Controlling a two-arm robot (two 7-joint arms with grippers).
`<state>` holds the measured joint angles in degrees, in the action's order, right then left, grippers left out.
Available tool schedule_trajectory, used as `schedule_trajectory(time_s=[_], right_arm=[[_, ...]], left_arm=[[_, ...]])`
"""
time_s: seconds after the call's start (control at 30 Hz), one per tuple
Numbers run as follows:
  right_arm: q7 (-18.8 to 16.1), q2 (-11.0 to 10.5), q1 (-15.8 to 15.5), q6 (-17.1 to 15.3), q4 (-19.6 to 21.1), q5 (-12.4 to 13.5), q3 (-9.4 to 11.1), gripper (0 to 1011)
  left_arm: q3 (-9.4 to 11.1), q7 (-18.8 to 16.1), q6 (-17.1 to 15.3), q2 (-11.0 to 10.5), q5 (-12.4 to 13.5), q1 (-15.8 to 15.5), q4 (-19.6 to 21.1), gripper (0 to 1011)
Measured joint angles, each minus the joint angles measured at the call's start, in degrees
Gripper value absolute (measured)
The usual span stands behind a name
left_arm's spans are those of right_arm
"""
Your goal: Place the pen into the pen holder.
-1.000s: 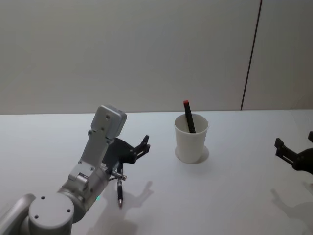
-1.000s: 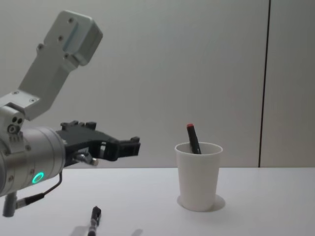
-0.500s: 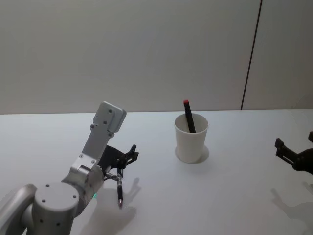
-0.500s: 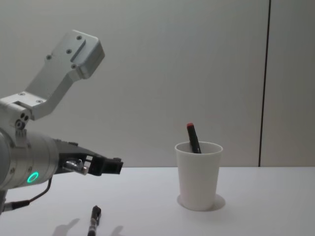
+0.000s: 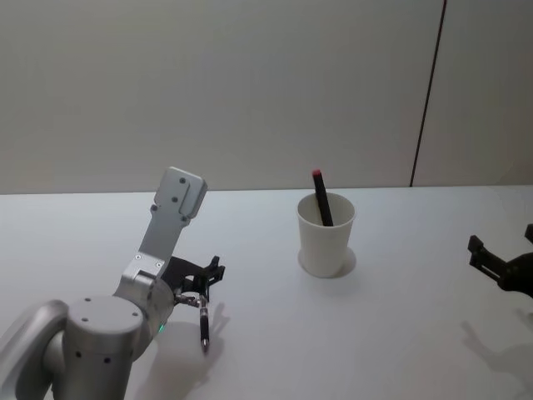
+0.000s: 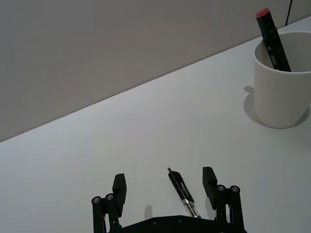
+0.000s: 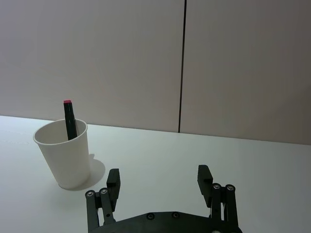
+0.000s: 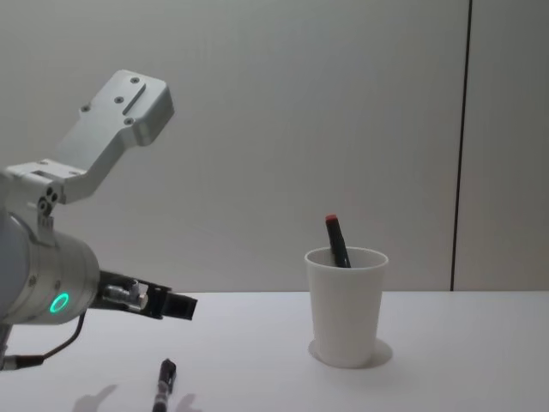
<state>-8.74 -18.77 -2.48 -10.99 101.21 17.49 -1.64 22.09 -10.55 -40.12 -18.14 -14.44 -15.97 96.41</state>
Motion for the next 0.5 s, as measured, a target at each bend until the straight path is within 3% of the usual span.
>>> schedule_trajectory(time_s=[0.5], right_arm=[[0.0,0.0,0.0,0.0,0.0,0.0,0.0,1001]], left_arm=[[-1.1,-5.9,-6.6,3.3,-3.2,-0.4,0.0,1003]])
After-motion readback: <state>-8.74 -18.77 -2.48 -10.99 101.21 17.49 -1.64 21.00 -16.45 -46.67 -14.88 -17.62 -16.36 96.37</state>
